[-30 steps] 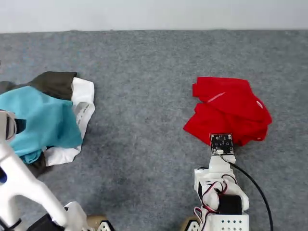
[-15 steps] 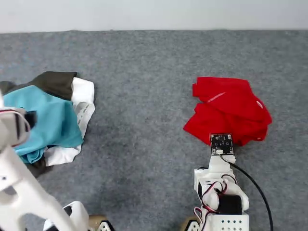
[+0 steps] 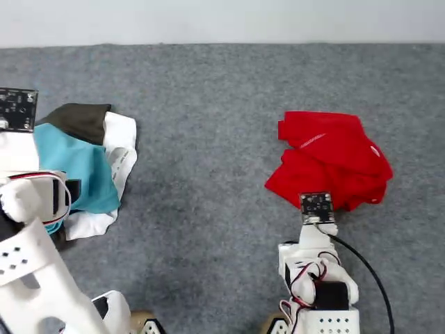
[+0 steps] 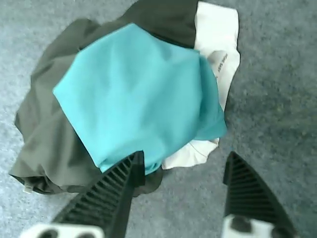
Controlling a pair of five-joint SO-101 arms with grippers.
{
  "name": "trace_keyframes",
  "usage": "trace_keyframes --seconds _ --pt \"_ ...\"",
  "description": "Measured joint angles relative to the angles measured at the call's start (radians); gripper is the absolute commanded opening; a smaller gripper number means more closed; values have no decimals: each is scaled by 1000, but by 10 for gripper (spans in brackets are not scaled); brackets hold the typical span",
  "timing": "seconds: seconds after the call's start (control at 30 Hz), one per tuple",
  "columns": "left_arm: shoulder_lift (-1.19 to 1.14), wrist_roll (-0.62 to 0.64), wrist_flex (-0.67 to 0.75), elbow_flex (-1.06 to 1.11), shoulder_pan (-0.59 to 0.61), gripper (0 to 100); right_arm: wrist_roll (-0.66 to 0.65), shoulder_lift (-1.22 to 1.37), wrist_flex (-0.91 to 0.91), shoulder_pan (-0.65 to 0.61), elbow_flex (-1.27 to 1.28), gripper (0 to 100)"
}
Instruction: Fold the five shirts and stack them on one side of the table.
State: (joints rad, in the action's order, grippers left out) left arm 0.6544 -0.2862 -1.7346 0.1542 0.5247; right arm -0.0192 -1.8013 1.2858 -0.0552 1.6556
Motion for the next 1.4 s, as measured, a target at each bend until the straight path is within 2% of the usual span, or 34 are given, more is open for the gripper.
trace_keyframes --seconds 0.13,0.2,0.43,0.67,0.83,1.0,1.07,1.4 --pt "0 0 0 29 0 250 -137 0 -72 40 -80 124" --pt "0 0 0 38 0 250 -160 -5 -98 58 -109 135" --pt "0 35 0 40 0 250 -210 164 -129 58 -259 40" --pt "0 100 0 40 0 250 -221 638 -71 60 -623 41" --pt "0 114 0 66 0 250 -397 1048 -49 63 -802 47" --pt "6 114 0 83 0 250 -563 1390 -31 68 -982 229" --pt "23 114 0 83 0 250 -618 1496 -8 74 -1049 262" --pt "68 114 0 83 0 250 -744 1792 17 80 -1214 200"
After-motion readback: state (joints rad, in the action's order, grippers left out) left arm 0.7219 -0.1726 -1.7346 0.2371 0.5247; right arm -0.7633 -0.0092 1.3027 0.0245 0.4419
